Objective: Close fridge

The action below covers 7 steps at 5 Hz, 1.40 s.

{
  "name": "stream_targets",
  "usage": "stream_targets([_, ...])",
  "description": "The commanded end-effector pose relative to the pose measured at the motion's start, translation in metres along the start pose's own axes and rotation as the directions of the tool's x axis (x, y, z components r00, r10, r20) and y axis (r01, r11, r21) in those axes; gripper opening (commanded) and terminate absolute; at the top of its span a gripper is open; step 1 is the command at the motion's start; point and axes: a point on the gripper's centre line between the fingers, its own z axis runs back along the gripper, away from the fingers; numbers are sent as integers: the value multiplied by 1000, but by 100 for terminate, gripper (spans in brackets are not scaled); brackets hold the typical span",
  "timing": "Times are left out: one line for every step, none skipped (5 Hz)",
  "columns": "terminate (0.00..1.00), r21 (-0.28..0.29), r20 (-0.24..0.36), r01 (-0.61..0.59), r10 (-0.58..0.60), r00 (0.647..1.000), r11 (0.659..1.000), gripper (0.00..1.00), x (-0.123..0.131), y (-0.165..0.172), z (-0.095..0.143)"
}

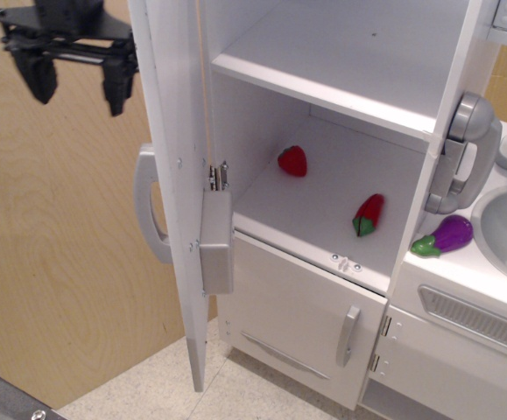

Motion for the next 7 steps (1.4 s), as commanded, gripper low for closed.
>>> stream_targets([0, -5, -16, 26, -27, 1000, 1000, 100, 25, -34, -3])
stream_targets([0, -19, -35, 27, -27, 999, 999, 100, 33, -59, -4])
stream_targets([0, -37, -32, 13, -14, 999, 999, 100, 46, -80, -3])
stream_targets([0, -42, -21, 4, -5, 1000, 999, 100, 61, -89, -3])
stream_targets([0, -53, -10, -16, 15, 1000, 998, 100, 79, -95, -2])
stream_targets([0, -48, -4, -38, 38, 999, 998, 100, 90, -98, -4])
stream_targets([0, -44, 8, -57, 57, 998, 997, 100, 96, -98, -5])
